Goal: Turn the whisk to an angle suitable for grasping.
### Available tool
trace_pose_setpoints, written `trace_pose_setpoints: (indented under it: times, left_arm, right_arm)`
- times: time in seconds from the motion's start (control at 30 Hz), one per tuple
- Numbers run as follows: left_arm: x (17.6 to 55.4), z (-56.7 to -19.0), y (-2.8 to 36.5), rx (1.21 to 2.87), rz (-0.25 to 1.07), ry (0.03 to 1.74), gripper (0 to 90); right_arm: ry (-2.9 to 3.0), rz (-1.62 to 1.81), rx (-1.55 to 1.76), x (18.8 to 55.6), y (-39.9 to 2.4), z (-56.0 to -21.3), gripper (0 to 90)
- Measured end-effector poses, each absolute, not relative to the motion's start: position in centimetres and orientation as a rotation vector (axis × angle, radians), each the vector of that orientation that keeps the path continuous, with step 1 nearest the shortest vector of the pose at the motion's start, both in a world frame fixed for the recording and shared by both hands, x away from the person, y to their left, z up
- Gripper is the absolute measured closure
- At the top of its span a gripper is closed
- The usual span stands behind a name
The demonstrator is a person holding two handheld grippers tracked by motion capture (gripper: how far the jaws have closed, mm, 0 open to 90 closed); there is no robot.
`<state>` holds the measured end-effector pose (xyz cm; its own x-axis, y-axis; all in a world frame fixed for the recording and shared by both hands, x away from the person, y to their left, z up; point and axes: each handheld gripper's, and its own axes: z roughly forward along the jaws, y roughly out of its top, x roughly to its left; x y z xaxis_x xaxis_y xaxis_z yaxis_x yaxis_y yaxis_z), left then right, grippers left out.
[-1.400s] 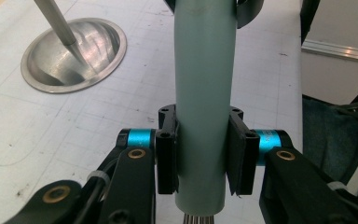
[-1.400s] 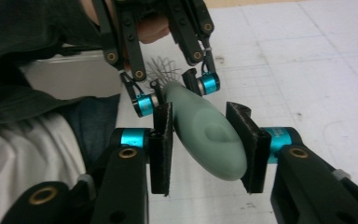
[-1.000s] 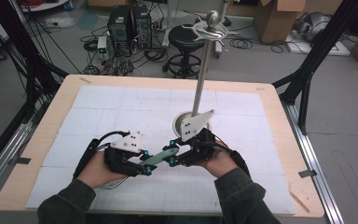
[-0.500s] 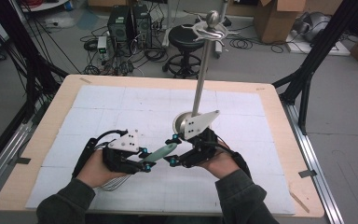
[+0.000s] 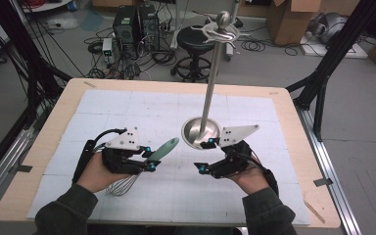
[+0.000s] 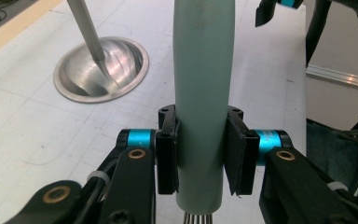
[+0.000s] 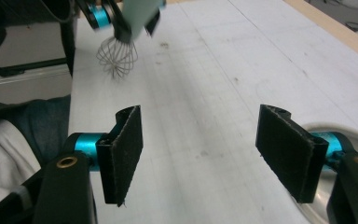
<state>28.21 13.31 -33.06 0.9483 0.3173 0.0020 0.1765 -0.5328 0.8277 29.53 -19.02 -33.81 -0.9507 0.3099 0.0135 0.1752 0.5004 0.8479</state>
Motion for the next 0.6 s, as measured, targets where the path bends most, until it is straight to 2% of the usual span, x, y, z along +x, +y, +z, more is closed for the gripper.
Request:
trace_pose_setpoints:
  times: [0.27,0.33,0.6]
  left_arm:
    - [28.6,-32.1,13.7,2.085,0.173,0.367,68.8]
    - [28.8,-31.9,13.8,2.078,0.169,0.371,68.8]
    - [29.0,-31.3,14.0,2.065,0.162,0.373,68.8]
  right_arm:
    - [2.545,1.436,0.545,29.1,-21.7,-35.2,24.8]
    - [2.531,1.43,0.587,29.0,-22.5,-35.9,20.1]
    - [2.491,1.436,0.707,29.2,-24.4,-37.3,16.2]
